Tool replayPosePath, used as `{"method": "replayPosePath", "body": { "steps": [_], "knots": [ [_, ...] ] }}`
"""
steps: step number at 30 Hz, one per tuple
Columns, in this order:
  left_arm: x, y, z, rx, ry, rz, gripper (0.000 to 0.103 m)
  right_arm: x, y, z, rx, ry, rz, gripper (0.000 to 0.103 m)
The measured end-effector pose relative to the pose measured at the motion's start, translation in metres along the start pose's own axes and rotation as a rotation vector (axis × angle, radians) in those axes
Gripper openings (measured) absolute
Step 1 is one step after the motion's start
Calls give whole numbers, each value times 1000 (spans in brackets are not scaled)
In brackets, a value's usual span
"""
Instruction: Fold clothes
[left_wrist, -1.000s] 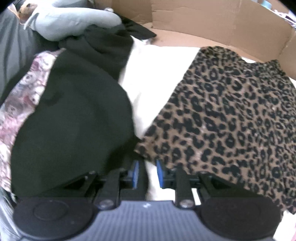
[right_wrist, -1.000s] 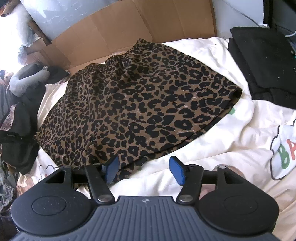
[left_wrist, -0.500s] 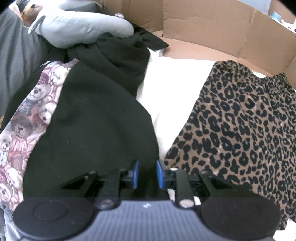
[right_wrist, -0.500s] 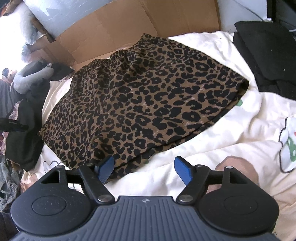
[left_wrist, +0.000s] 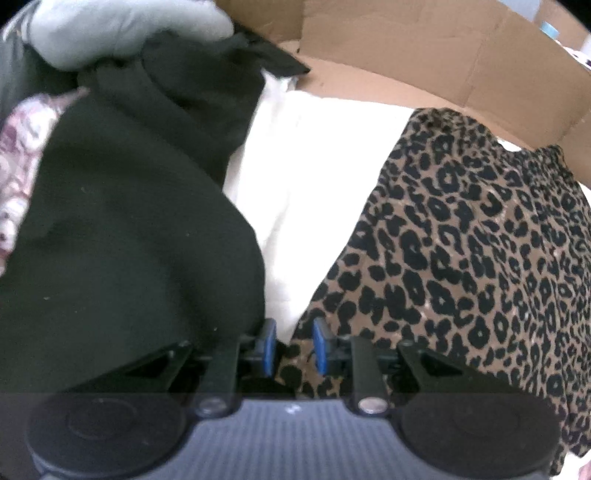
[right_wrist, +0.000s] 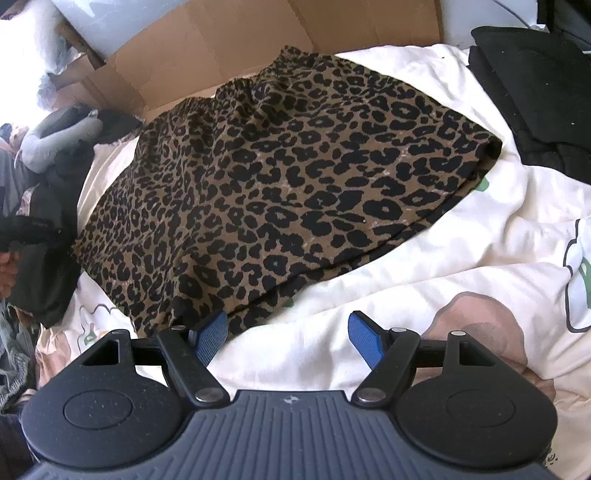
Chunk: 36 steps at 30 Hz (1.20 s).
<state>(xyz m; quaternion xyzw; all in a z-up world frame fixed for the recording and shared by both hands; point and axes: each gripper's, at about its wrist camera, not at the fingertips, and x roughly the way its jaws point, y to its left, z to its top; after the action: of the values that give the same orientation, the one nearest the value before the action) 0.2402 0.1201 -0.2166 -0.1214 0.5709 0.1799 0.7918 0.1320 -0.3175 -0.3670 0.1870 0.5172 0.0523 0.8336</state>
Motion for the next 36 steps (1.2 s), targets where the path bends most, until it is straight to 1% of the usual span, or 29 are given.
{"method": "replayPosePath", "body": {
  "steps": [2, 5, 7, 9, 12, 17, 19, 22, 27, 30, 33, 35, 36],
  "knots": [
    [9, 6, 5, -22, 22, -5, 24, 2, 0, -1, -2, 12, -2, 78],
    [21, 9, 8, -22, 50, -18, 25, 5, 0, -2, -1, 23, -6, 78],
    [26, 10, 8, -20, 71, -41, 32, 6, -1, -2, 2, 24, -6, 78],
    [29, 12, 6, -15, 80, -52, 37, 7, -2, -2, 4, 29, -9, 78],
    [31, 14, 1, -6, 93, -71, 37, 9, -3, -3, 6, 37, -15, 78],
    [24, 22, -10, -28, 97, -143, 36, 10, -2, -3, -3, 42, -18, 78],
    [21, 25, -13, -43, 96, -175, 33, 9, -1, -3, -8, 43, -18, 78],
    [14, 31, -17, -65, 72, -244, 32, 8, 0, -3, -12, 39, -16, 78],
    [14, 36, -18, -113, 67, -318, 32, 5, -2, -3, -2, 28, -3, 78],
    [20, 30, -17, -79, 64, -279, 31, 5, -1, -2, 3, 21, 13, 78],
    [25, 27, -17, -48, 59, -249, 27, 6, 1, -2, -3, 19, 19, 78],
    [27, 27, -18, -39, 63, -244, 22, 6, 1, -2, -7, 16, 23, 78],
    [28, 29, -19, -39, 66, -244, 14, 6, 2, -2, -8, 12, 22, 78]
  ]
}}
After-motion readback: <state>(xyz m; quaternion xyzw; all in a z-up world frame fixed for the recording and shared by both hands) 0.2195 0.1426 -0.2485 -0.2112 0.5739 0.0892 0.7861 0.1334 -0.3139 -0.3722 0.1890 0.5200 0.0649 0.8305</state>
